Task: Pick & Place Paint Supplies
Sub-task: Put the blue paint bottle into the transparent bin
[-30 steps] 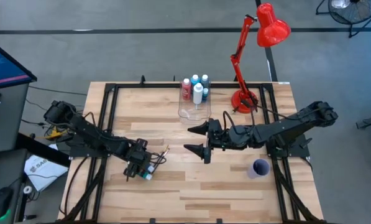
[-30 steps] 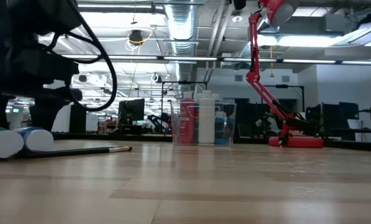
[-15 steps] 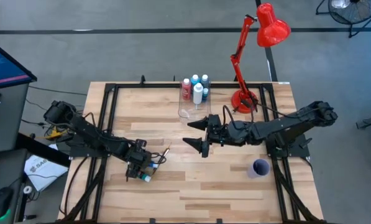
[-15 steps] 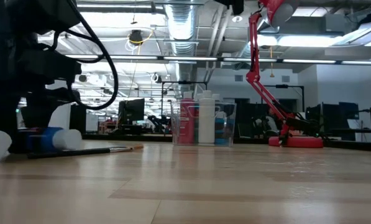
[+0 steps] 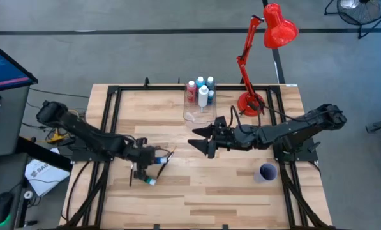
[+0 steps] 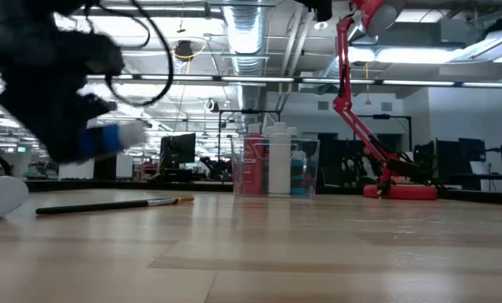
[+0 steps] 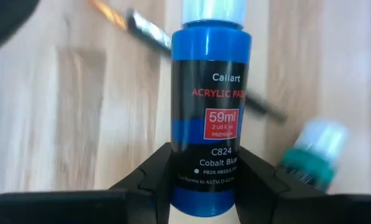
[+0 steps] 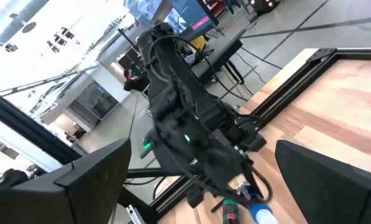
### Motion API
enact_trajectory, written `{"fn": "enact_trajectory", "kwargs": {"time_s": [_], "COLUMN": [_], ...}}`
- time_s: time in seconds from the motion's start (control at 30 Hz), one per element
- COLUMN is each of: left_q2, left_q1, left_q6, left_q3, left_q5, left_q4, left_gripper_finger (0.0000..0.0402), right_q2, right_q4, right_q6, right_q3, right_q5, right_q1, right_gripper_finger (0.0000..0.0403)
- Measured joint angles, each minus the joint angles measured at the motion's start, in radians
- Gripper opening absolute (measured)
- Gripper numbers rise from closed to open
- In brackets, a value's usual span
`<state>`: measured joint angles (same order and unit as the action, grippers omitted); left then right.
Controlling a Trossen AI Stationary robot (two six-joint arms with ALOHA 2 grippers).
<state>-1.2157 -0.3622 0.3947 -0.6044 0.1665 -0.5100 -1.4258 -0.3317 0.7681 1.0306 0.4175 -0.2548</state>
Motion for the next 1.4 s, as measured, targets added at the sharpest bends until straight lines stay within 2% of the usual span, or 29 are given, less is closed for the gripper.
{"fn": "enact_trajectory", "kwargs": {"time_s": [0.17,0.47,0.7,1.07,1.27,1.4], "left_q2": [0.121,0.248,0.240,0.240,0.180,0.093], "left_q1": [0.066,0.174,0.208,0.209,0.252,0.276], "left_q6": [0.070,0.160,0.233,0.272,0.328,0.370], "left_q3": [0.000,-0.001,-0.002,-0.002,-0.003,-0.002], "left_q5": [-0.022,-0.086,-0.133,-0.122,-0.096,-0.151], "left_q4": [0.108,0.463,0.661,0.809,0.929,1.041], "left_gripper_finger": [0.0121,0.0121,0.0123,0.0123,0.0123,0.0125], "right_q2": [0.000,0.000,-0.001,-0.002,-0.002,-0.002], "right_q4": [-0.001,0.001,0.002,0.001,-0.003,-0.008], "right_q6": [0.003,0.029,0.047,0.045,0.045,0.045], "right_q3": [0.000,0.000,0.000,0.000,0.000,0.000], "right_q5": [0.001,0.001,0.001,0.001,0.001,0.001], "right_q1": [0.018,0.057,0.062,0.063,0.066,0.071], "right_gripper_finger": [0.0391,0.0391,0.0391,0.0391,0.0391,0.0391]}}
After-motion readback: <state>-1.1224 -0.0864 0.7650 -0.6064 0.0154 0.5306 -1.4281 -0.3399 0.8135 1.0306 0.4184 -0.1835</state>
